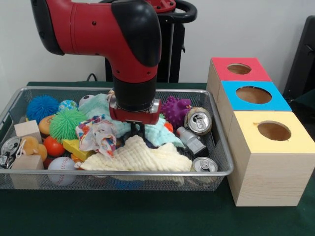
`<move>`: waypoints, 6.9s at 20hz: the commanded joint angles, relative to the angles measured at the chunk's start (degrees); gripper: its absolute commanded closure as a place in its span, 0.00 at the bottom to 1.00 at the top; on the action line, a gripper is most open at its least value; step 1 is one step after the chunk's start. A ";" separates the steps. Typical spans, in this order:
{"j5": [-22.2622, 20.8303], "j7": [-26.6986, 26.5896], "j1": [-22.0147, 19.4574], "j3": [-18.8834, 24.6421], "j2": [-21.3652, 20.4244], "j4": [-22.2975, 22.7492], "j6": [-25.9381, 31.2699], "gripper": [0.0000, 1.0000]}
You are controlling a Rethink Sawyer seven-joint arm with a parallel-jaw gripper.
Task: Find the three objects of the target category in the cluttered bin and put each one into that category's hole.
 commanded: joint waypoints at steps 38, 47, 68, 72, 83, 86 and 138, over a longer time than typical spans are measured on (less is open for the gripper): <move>4.29 -6.54 -4.45 3.83 5.07 3.16 2.55 1.00; 2.91 -5.48 -4.68 4.16 4.46 4.73 0.56 1.00; 4.91 -5.09 -4.73 4.59 2.99 5.69 4.47 1.00; 5.75 -5.90 -5.19 5.03 2.70 5.11 7.17 1.00; 6.53 -4.68 -2.55 3.64 -0.49 2.94 15.66 0.00; 7.28 -3.75 -1.55 3.37 -3.01 2.84 19.44 0.00; 5.66 -3.08 -2.25 2.74 -6.00 8.39 13.00 0.00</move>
